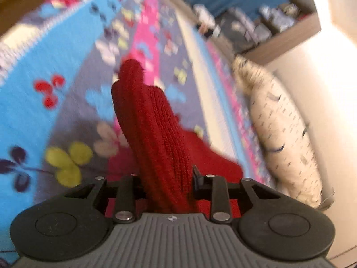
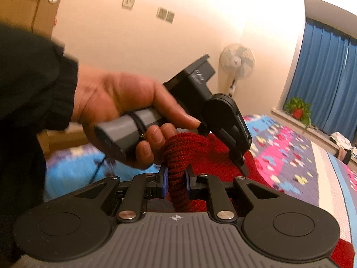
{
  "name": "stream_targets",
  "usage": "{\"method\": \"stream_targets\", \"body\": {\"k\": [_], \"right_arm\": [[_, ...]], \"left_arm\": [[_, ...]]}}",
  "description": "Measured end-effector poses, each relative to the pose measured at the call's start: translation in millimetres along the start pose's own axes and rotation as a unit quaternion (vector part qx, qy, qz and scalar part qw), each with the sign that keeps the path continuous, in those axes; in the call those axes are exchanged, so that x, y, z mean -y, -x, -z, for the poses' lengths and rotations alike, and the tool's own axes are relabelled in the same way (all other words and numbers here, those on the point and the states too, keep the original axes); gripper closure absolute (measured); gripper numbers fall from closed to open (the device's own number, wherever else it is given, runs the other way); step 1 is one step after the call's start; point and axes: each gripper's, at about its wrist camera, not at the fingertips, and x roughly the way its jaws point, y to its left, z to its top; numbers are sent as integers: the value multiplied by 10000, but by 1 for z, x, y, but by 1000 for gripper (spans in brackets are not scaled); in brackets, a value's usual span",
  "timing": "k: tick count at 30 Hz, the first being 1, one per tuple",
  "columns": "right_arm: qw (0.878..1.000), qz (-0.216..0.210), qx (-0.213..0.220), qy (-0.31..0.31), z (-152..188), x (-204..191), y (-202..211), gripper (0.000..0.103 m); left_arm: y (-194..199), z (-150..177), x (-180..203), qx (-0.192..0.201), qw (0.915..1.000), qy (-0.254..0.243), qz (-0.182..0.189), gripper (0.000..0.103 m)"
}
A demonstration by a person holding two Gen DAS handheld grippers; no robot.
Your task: Fold small clothes
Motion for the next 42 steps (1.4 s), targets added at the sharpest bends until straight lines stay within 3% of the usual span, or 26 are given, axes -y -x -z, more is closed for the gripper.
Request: {"method": "stream_targets", "body": {"k": [5, 11, 13, 15, 16, 20, 24, 27, 28, 29, 30, 31, 35, 37, 38, 39, 41, 42], "right_arm": [[9966, -178, 415, -687, -36, 0, 13, 88], [9846, 72, -237, -1732, -2, 31, 15, 89], [9773, 256, -291, -2082, 9, 47, 26, 89], [9688, 552, -323, -2393, 19, 65, 40, 89], [9637, 715, -352, -2550, 23, 76, 47, 90], [9286, 1497, -486, -3360, 51, 126, 87, 91], [8883, 2277, -597, -3942, 98, 155, 131, 91], [8374, 2729, -1040, -4621, 138, 173, 151, 91], [8153, 2818, -1230, -4906, 152, 179, 156, 91], [7925, 2823, -1367, -5230, 166, 185, 160, 91], [7804, 2720, -1362, -5462, 175, 188, 163, 91], [7770, 2567, -1330, -5592, 178, 191, 164, 91], [7867, 1966, -1108, -5746, 173, 205, 162, 82], [7859, 1736, -1015, -5847, 173, 214, 160, 66], [7847, 1586, -1012, -5907, 176, 219, 158, 53], [7832, 1470, -1057, -5948, 178, 228, 152, 47], [7794, 1410, -1162, -5993, 183, 239, 141, 46], [7717, 1490, -1178, -6069, 186, 243, 139, 46]], "left_arm": [[60, 0, -17, 562, 9979, 326, -22, 69], [29, 8, -1, 188, 9969, 93, -752, 68], [21, 12, 10, 189, 9969, -51, -761, 63], [16, 17, 23, 253, 9975, -92, -647, 45], [14, 17, 30, 309, 9980, -81, -546, 41], [17, 27, 64, 702, 9962, -500, 79, 34], [20, 46, 92, 713, 9912, -1107, 120, 36], [10, 63, 109, 514, 9862, -1563, -181, 40], [6, 71, 114, 412, 9843, -1700, -216, 41], [2, 77, 119, 277, 9834, -1778, -249, 44], [-2, 86, 124, 95, 9823, -1845, -315, 48], [-6, 92, 125, -68, 9806, -1920, -385, 50], [-20, 127, 137, -527, 9672, -2400, -652, 54], [-30, 140, 140, -581, 9611, -2581, -791, 55], [-35, 146, 141, -575, 9602, -2601, -839, 55], [-40, 150, 139, -587, 9609, -2574, -840, 57], [-55, 160, 137, -684, 9591, -2576, -949, 59], [-60, 167, 137, -702, 9537, -2721, -1076, 59]]}}
